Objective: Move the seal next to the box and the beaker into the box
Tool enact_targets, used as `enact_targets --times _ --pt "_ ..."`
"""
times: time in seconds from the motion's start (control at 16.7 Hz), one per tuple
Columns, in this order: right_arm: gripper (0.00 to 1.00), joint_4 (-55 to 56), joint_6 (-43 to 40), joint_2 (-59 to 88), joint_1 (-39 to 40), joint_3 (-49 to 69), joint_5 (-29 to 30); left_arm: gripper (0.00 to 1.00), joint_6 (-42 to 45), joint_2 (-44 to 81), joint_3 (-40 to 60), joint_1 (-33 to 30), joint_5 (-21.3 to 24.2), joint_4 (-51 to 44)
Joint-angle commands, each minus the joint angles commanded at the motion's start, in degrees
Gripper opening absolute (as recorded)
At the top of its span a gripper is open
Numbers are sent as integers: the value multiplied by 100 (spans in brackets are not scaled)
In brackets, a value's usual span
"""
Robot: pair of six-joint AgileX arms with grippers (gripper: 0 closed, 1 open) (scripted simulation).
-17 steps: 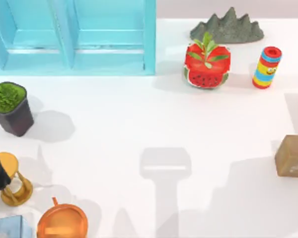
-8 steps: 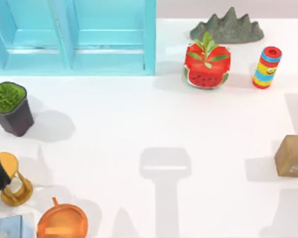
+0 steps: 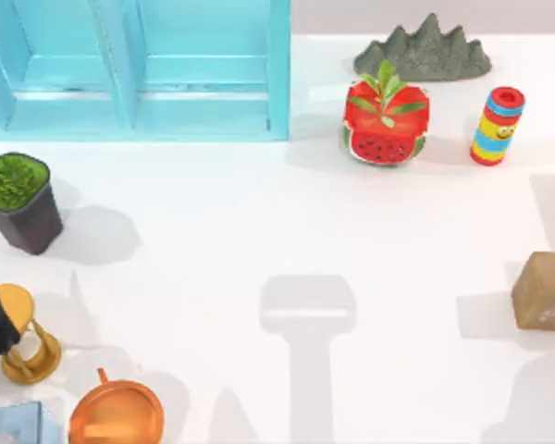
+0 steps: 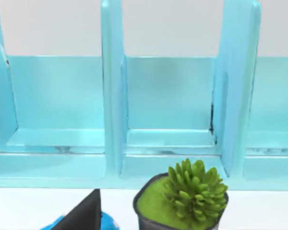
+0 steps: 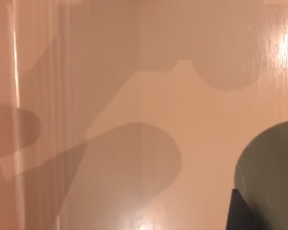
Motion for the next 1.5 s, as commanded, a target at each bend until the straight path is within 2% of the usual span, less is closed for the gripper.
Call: enact_targets --times 0.24,0.6,0.84,1.5 --pt "0 630 -52 193 50 -423 -46 100 0 0 0 0 0 0" --pt "0 427 -73 389 148 -1335 447 100 0 0 0 0 0 0" --pt "0 420 -72 397 149 -1348 457 100 0 0 0 0 0 0" --pt "83 420 -72 397 149 -1348 457 100 0 0 0 0 0 0"
